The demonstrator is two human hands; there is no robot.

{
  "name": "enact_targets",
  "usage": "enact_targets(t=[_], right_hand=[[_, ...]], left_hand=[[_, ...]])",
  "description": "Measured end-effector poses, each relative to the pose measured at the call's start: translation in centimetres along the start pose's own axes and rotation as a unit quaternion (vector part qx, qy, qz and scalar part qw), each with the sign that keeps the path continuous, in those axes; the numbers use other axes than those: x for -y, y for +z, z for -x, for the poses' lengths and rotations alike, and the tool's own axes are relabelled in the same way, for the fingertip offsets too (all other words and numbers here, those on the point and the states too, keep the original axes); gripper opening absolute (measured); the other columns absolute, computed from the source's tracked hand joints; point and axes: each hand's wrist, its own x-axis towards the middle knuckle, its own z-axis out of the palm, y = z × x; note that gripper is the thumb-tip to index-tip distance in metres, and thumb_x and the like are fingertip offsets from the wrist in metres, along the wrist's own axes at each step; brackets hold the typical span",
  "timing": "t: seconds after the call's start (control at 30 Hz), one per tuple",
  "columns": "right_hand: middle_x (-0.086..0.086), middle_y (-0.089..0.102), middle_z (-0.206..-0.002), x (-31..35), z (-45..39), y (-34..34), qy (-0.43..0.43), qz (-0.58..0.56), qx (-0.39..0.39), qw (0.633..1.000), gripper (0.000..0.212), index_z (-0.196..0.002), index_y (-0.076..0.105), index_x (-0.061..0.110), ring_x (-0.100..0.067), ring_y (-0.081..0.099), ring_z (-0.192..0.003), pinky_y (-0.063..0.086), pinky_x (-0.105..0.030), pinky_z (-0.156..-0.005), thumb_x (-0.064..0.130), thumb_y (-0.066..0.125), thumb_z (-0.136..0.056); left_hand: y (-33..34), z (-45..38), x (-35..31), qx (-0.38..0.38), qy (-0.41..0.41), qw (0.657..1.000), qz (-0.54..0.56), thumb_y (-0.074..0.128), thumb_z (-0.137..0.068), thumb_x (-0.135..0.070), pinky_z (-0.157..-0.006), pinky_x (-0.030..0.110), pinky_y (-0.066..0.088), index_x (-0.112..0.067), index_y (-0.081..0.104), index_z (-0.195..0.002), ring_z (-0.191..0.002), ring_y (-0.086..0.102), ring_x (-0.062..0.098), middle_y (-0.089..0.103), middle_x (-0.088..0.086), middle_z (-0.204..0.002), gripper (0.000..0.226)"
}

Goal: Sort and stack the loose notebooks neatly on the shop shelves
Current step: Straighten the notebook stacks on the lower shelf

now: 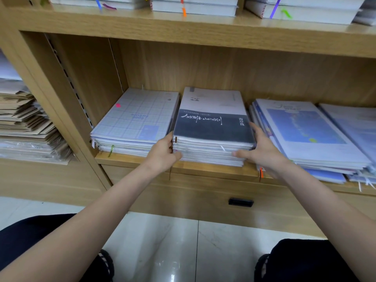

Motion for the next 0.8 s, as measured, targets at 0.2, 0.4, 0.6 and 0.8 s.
enact_targets(t=[0.2, 0.4, 0.6, 0.8], right_hand=[[-0.004, 0.027, -0.153, 0.1, -0.23, -0.25, -0.018, -0.025, -0.001, 1.0, 0.085, -0.148, 0.02, 0.013, -0.017, 0.023, -0.141, 0.026, -0.036, -0.114, 0.012, 0.071, -0.08], [-0.004, 0.03, -0.152, -0.31, -0.47, -0.53, -0.027, -0.015, 0.019, 0.999, 0.08, -0.149, 0.021, 0.017, -0.02, 0.03, -0.139, 0.034, -0.048, -0.11, 0.012, 0.067, -0.084], [-0.003, 0.027, -0.153, 0.22, 0.1, -0.61, -0.051, 0.035, 0.022, 0.998, 0.081, -0.149, 0.02, 0.019, -0.018, 0.023, -0.141, 0.025, -0.037, -0.114, 0.014, 0.068, -0.084], [-0.004, 0.039, -0.146, 0.58, 0.35, -0.51, -0.091, 0.174, 0.025, 0.98, 0.073, -0.145, 0.03, 0.026, -0.022, 0.039, -0.132, 0.031, -0.027, -0.105, 0.01, 0.067, -0.084]], left_hand=[[-0.23, 0.17, -0.83, -0.03, 0.01, 0.997, 0.07, 0.049, -0.095, -0.007, -0.088, 0.029, 0.05, -0.011, 0.045, -0.135, -0.1, 0.057, 0.015, 0.06, 0.003, -0.116, 0.04], [-0.31, -0.13, -0.32, -0.055, 0.021, 0.996, 0.073, 0.042, -0.097, -0.001, -0.086, 0.033, 0.051, -0.012, 0.051, -0.131, -0.089, 0.057, 0.021, 0.064, 0.003, -0.103, 0.037], [-0.02, -0.28, -0.33, -0.064, 0.066, 0.995, -0.049, 0.046, -0.096, -0.005, -0.083, 0.021, 0.045, -0.018, 0.03, -0.145, -0.091, 0.055, 0.011, 0.057, -0.002, -0.102, 0.053], [-0.39, -0.35, -0.04, -0.056, 0.065, 0.996, -0.034, 0.045, -0.097, -0.006, -0.06, 0.007, 0.04, -0.024, 0.037, -0.141, -0.065, 0.05, 0.0, 0.055, 0.004, -0.084, 0.049]])
